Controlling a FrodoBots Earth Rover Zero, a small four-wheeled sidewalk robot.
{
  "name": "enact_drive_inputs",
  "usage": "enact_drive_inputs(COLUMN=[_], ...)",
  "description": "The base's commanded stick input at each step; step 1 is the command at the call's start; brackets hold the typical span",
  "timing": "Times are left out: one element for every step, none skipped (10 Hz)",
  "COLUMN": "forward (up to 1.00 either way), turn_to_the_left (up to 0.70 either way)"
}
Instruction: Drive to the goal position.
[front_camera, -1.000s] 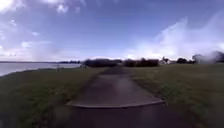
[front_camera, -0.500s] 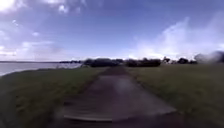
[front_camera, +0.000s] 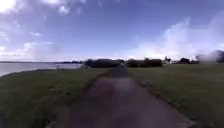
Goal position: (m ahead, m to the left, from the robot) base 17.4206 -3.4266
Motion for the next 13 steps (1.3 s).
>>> enact_drive_inputs(forward=[0.70, 0.70, 0.70, 0.70, 0.70, 0.70, 0.70, 0.70, 0.70, 0.70, 0.70, 0.70, 0.70], turn_to_the_left=[0.00, 0.00, 0.00, 0.00, 0.00, 0.00, 0.00, 0.00, 0.00, 0.00, 0.00, 0.00, 0.00])
